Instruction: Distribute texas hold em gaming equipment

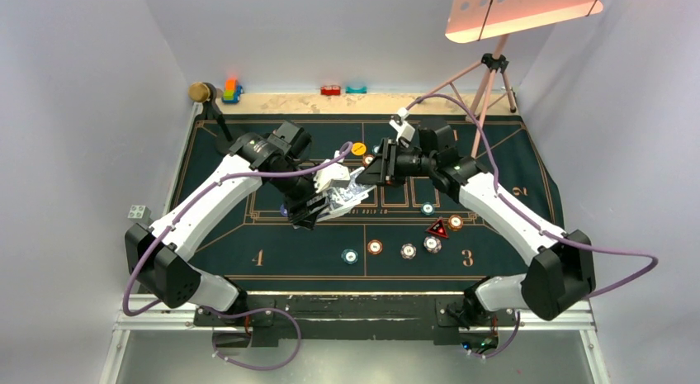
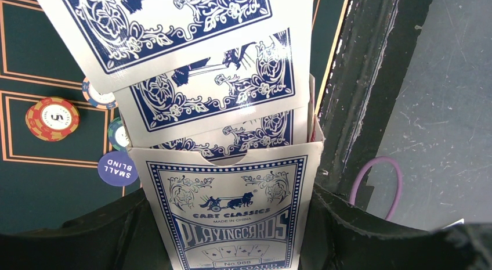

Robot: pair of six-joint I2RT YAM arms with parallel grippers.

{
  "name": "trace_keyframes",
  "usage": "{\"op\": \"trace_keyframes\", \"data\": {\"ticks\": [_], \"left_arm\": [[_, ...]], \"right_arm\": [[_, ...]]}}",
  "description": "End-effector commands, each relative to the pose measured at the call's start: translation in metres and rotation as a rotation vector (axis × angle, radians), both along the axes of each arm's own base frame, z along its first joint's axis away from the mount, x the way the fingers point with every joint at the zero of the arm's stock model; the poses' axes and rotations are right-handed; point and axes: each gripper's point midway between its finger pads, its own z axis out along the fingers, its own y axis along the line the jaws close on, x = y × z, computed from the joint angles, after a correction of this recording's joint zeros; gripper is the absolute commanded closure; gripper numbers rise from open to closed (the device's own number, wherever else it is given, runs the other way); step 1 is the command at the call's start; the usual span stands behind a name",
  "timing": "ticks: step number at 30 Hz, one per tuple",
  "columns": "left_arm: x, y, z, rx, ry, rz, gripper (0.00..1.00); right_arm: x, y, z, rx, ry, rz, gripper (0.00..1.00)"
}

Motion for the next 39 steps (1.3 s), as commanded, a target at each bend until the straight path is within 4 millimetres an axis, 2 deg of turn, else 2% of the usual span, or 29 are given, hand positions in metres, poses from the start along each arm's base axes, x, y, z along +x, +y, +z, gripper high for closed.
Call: {"op": "trace_keyframes", "data": {"ticks": [1,8,18,31,35,39], "left_arm": [[0.0,-0.008,0.018,-0.072,-0.042,-0.017,1.0],[-0.002,-0.007,0.018,-0.071,-0.04,-0.017,1.0],[-0.003,-0.008,0.014,-0.074,-0.024,-0.01,1.0],[-0.006,-0.01,0.013,-0.094,-0.02,-0.008,1.0],[-0.009,-0.009,0.013,-0.091,-0.007,-0.008,1.0],[-0.017,-0.004,0.015,-0.087,0.002,-0.009,1.0]], "right_arm": [[0.007,-0.01,0.028,-0.018,-0.115,-0.041,0.66],[0.012,-0.017,0.036,-0.033,-0.143,-0.071,0.84],[0.012,-0.021,0.056,-0.001,-0.169,-0.077,0.91],[-0.001,-0.011,0.109,0.242,-0.16,0.018,0.98],[0.017,-0.017,0.133,0.27,-0.209,-0.018,1.0],[0.053,-0.012,0.128,0.238,-0.213,-0.039,1.0]]}}
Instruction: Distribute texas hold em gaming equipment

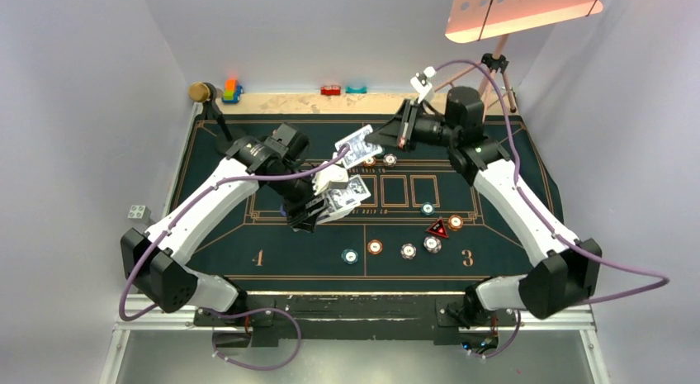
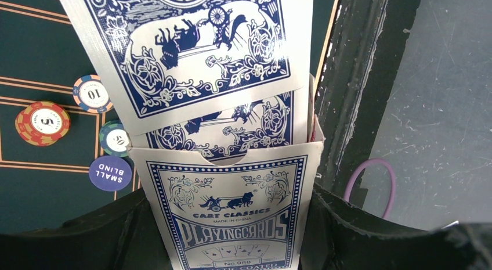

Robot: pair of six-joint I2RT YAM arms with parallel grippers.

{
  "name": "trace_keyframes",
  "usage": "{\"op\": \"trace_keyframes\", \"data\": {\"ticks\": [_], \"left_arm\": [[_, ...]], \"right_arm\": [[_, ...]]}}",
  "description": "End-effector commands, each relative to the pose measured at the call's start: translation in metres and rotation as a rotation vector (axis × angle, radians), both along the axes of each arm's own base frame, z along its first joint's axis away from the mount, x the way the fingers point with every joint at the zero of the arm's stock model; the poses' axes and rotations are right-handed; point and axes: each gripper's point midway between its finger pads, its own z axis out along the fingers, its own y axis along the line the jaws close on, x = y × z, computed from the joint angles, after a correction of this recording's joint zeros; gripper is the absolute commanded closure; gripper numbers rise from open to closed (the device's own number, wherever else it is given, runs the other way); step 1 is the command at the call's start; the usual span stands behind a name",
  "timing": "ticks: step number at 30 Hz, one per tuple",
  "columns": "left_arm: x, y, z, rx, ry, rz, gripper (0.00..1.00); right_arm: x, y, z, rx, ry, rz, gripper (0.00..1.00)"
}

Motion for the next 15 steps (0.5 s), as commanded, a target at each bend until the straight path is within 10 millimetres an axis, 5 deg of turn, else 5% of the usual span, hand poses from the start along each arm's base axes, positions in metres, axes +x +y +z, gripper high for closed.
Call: {"op": "trace_keyframes", "data": {"ticks": [1,8,15], "left_arm": [[-0.013,-0.001,0.014,-0.054,-0.005,-0.008,1.0],[-0.025,0.006,0.021,-0.065,-0.005,0.0,1.0],[-0.032,0.009,0.034,-0.077,-0.01,-0.004,1.0]], "right_arm": [[0.035,0.008,0.022,0.022,-0.085,-0.003,1.0],[0.095,0.036,-0.049,-0.04,0.003,0.007,1.0],[0.086,0.115,-0.112,-0.07,0.076,0.156,1.0]]}}
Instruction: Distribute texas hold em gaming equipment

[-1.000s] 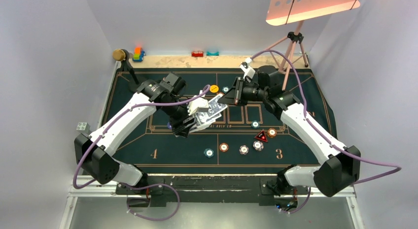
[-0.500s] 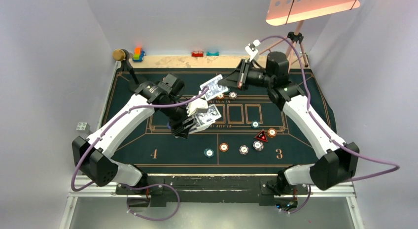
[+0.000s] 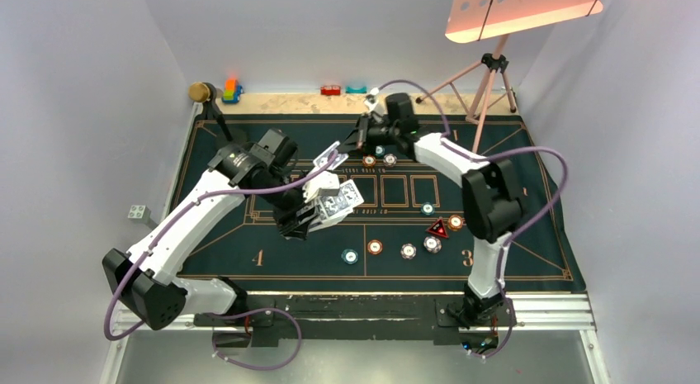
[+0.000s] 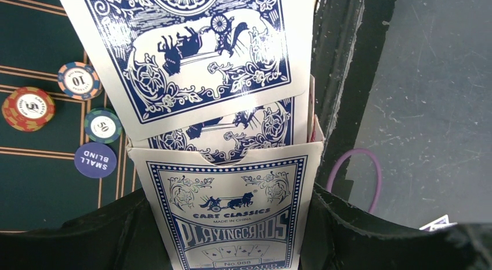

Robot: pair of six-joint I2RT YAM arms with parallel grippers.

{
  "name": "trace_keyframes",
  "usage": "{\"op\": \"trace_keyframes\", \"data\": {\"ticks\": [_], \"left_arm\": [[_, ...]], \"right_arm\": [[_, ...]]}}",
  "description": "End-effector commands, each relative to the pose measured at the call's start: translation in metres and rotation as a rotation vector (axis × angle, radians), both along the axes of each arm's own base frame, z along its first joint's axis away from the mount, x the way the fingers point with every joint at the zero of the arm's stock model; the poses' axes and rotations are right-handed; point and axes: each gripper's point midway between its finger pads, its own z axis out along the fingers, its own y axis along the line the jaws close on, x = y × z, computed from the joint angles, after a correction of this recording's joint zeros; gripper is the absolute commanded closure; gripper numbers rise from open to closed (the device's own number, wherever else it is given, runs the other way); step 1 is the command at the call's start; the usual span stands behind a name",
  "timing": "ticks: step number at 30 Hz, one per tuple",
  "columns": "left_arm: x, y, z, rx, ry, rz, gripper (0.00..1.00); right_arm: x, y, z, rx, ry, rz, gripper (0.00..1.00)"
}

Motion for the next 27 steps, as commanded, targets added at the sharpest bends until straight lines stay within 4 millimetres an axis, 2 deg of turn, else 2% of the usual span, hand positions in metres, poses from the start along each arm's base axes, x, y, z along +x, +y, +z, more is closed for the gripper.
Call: {"op": "trace_keyframes", "data": {"ticks": [1,4,10,14,17,21,22,25,27], "left_arm": [[-0.009,-0.004,0.02,-0.052,0.006,-0.008,1.0],[-0.01,-0.003,0.023,-0.053,0.004,-0.006,1.0],[-0.011,-0.002,0.026,-0.057,0.0,0.003,1.0],[-0.011,-0.002,0.027,-0.058,-0.002,0.006,1.0],[-0.011,-0.002,0.026,-0.055,-0.001,0.005,1.0],[-0.01,-0.001,0.024,-0.047,-0.004,0.005,1.0],[-0.01,-0.001,0.024,-0.048,-0.004,0.006,1.0],[-0.011,0.0,0.025,-0.049,-0.004,0.006,1.0],[-0.011,-0.001,0.025,-0.051,-0.006,0.004,1.0]], "right_arm": [[-0.018,0.06,0.019,0.058,-0.111,0.13,1.0],[-0.025,0.087,0.002,0.056,-0.079,0.171,1.0],[-0.035,0.127,-0.034,0.045,-0.035,0.223,1.0],[-0.034,0.144,-0.055,0.024,-0.015,0.224,1.0],[-0.035,0.156,-0.065,0.009,-0.005,0.229,0.95],[-0.031,0.164,-0.072,-0.021,-0.002,0.23,0.75],[-0.031,0.163,-0.071,-0.029,-0.005,0.234,0.67],[-0.027,0.152,-0.066,-0.081,-0.025,0.221,0.44],[-0.023,0.139,-0.054,-0.094,-0.05,0.203,0.31]]}}
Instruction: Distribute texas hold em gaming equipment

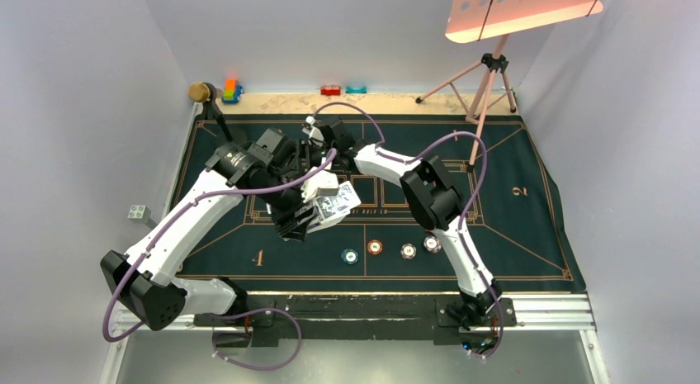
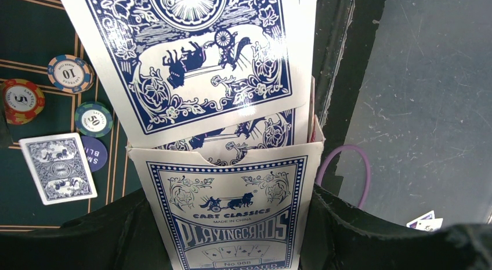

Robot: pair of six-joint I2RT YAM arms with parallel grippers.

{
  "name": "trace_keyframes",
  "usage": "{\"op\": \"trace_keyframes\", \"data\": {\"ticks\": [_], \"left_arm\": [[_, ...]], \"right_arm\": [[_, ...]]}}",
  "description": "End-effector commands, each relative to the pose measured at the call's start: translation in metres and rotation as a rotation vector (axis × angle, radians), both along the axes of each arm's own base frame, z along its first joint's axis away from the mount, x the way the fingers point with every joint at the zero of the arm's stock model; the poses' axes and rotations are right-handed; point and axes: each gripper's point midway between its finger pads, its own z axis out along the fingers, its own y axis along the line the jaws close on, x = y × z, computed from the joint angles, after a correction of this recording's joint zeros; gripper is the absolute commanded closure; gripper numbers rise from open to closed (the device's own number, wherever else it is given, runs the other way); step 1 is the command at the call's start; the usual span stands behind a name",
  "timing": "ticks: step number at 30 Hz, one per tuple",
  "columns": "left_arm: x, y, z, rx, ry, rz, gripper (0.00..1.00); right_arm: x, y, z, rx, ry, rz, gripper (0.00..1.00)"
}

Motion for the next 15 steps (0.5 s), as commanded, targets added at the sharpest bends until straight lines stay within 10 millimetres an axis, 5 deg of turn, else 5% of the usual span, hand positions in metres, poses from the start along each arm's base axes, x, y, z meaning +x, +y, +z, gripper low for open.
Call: {"op": "trace_keyframes", "data": {"ticks": [1,10,15], "left_arm": [[-0.002,-0.005,0.018,-0.058,-0.033,-0.006,1.0],[-0.002,-0.005,0.015,-0.061,-0.037,-0.008,1.0],[0.001,-0.007,0.012,-0.06,-0.041,-0.011,1.0]], "right_arm": [[0.018,-0.022,0.058,0.004,-0.128,-0.036,0.26],[0.042,-0.123,0.129,0.046,-0.218,-0.192,0.11],[0.029,-0.184,0.16,0.104,-0.24,-0.248,0.08]]}}
